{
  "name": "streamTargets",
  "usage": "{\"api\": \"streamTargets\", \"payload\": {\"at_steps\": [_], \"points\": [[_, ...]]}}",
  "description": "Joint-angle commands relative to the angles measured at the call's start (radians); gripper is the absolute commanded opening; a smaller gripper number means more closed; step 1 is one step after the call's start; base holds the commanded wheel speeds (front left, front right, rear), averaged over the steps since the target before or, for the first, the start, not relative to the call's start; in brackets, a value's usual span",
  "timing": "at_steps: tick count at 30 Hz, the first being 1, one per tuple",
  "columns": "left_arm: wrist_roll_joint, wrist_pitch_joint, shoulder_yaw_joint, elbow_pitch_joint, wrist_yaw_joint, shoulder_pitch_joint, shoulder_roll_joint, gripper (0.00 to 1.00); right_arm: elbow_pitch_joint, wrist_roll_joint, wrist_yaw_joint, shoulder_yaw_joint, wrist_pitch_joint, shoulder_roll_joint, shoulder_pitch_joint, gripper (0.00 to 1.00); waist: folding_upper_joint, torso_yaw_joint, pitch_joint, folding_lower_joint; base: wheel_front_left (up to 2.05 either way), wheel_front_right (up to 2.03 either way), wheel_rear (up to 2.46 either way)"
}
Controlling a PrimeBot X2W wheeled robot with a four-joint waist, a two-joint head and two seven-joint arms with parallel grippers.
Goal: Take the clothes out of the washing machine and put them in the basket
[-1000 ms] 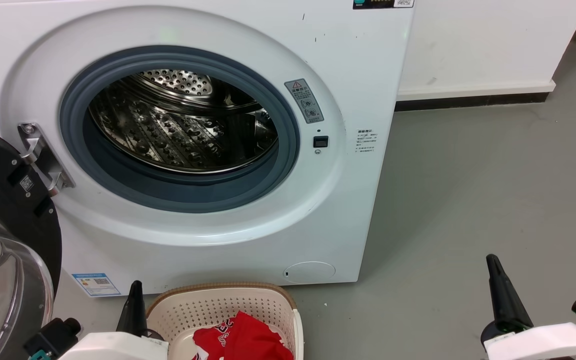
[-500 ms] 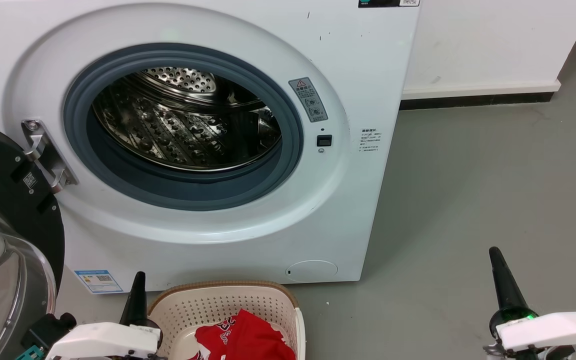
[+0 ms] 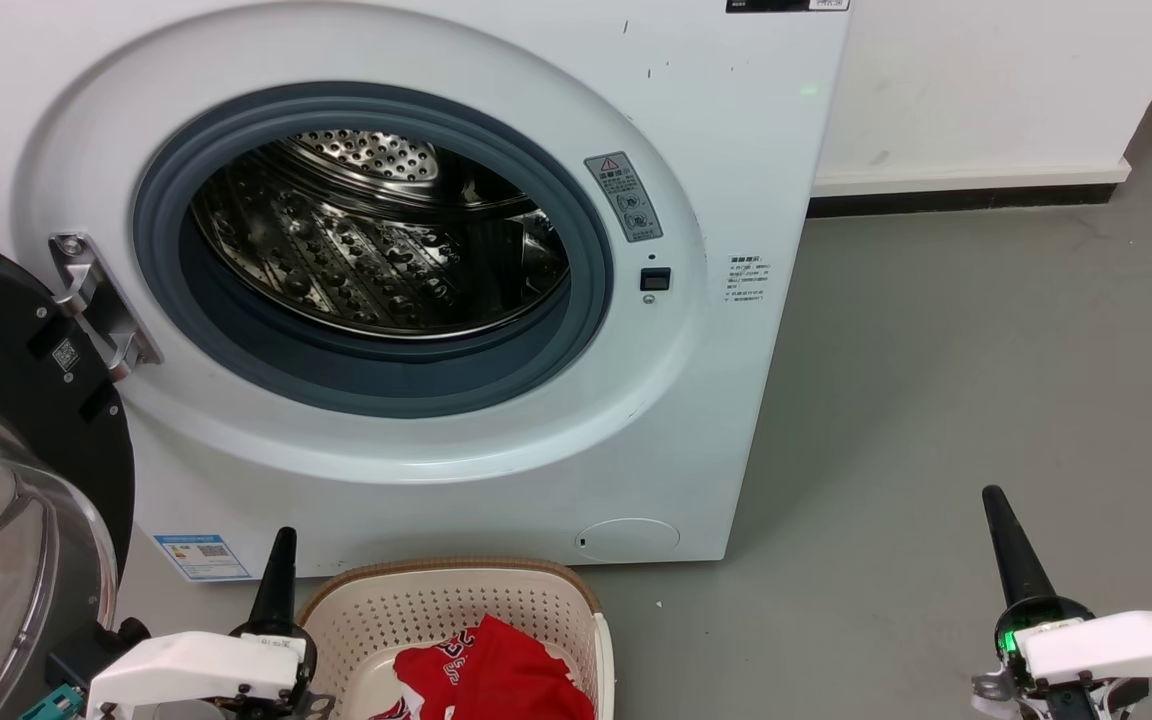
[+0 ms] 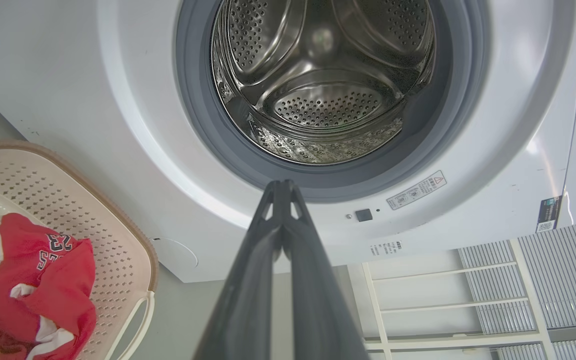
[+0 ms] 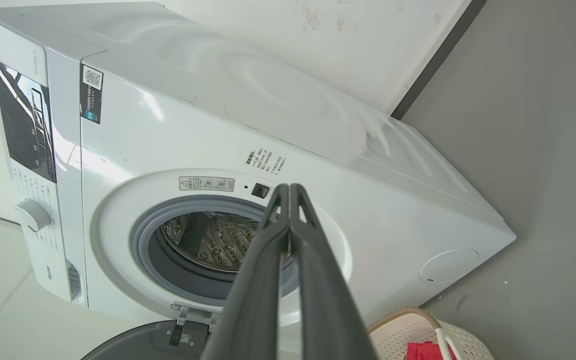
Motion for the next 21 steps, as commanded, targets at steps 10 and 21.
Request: {"api": "streamTargets", "payload": {"at_steps": [10,21], "points": [[-0.116,0.029,0.011,0.008,-0.022,-0.038,0.003,0.0,0.02,0.119,0.0,-0.015,0.03,-0.004,-0.047,0.0,-0.0001,0.006,0.003,0.0,0.0,0.0,0.0],[-0.215,0.052,0.017,0.02,-0.034,-0.057,0.003,0.0,0.042,0.22,0.0,-0.028,0.056,-0.002,-0.067,0.0,-0.0001,0.012,0.006,0.0,0.0,0.0,0.0]]}}
